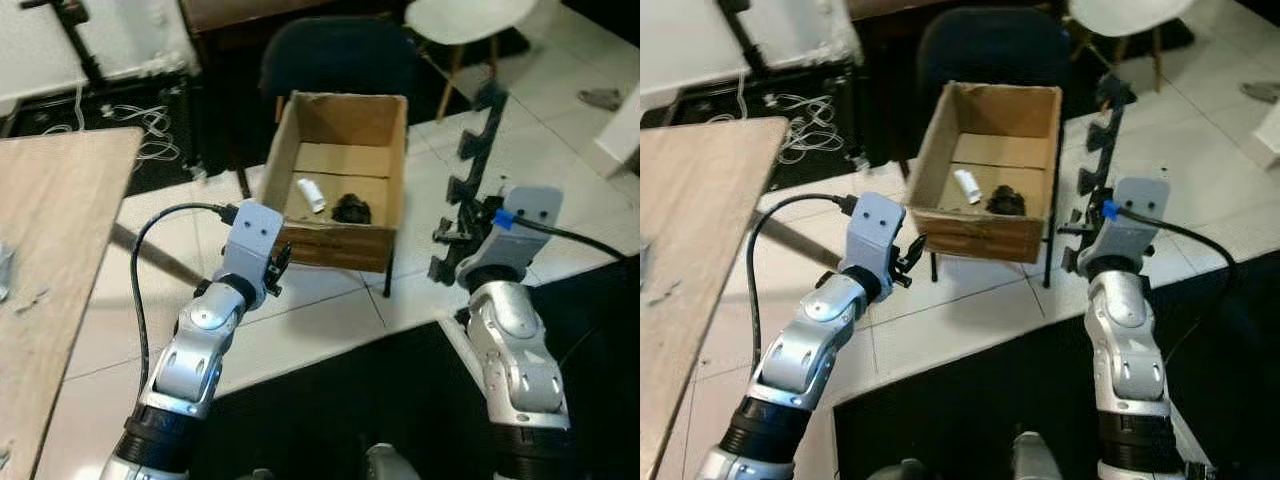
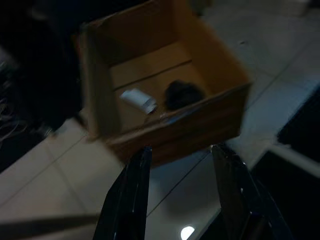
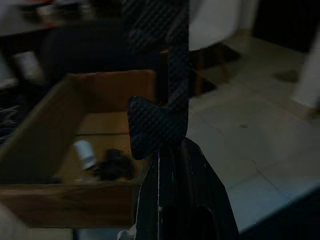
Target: Picking trash to rubbish bin
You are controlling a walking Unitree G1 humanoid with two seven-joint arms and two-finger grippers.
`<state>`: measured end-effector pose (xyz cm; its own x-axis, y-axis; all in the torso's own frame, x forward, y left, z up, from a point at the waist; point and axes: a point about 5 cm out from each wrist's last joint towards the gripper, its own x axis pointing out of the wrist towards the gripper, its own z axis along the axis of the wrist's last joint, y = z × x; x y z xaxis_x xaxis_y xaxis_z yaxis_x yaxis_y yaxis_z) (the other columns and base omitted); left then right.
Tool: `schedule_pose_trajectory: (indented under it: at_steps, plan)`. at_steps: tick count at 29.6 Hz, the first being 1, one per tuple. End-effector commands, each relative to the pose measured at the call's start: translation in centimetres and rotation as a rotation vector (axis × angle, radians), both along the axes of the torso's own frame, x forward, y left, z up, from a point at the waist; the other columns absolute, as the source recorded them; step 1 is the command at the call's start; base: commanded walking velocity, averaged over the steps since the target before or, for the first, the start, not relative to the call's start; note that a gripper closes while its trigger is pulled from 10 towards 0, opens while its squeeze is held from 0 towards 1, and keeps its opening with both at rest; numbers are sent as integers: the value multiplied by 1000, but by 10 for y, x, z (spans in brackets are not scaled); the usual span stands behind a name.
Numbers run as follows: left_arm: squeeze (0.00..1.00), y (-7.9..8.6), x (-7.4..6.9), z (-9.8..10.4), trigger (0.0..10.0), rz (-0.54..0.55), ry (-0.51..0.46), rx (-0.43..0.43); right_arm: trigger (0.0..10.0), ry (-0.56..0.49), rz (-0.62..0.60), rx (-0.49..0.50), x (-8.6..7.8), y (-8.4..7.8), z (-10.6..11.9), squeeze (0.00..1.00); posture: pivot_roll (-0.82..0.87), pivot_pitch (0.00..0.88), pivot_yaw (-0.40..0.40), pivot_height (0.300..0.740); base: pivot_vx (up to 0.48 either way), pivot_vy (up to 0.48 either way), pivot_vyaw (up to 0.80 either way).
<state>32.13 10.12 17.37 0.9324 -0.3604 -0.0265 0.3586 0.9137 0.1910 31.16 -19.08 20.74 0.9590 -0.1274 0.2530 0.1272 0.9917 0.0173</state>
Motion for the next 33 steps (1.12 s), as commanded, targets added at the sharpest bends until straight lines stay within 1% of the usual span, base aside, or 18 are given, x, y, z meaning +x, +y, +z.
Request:
schedule_pose_trajectory:
  at_steps: [1,4,7,11,14,15,22,33]
  plan:
    - [0,0,-3,-3,10000,-5,18,4,10000,-12,1,-8,-3,1,2,0,26,241,106,740,0,0,-800]
    - [0,-1,-3,-2,10000,-13,23,-5,10000,0,4,-21,-2,2,1,0,26,241,106,740,0,0,-135]
    - [0,-2,-4,-2,10000,-19,17,12,10000,27,9,-3,-1,2,-4,0,26,241,106,740,0,0,0]
    - [0,-2,-5,-2,10000,-15,11,15,10000,33,3,18,-1,1,-6,0,34,243,101,740,0,0,0]
    - [0,-3,-5,0,10000,-23,10,-6,10000,30,0,26,-2,0,-6,0,34,243,101,740,0,0,0]
    - [0,-5,-5,2,10000,-36,8,-24,10000,27,-1,28,-2,-1,-5,0,34,243,101,740,259,0,0]
    - [0,-5,-5,5,10000,-48,0,-50,10000,16,-8,23,-3,-4,-2,0,26,239,106,740,301,0,0]
    - [0,-4,-6,5,10000,-45,-1,-59,10000,9,-8,14,-2,-5,1,0,24,234,100,740,387,0,0]
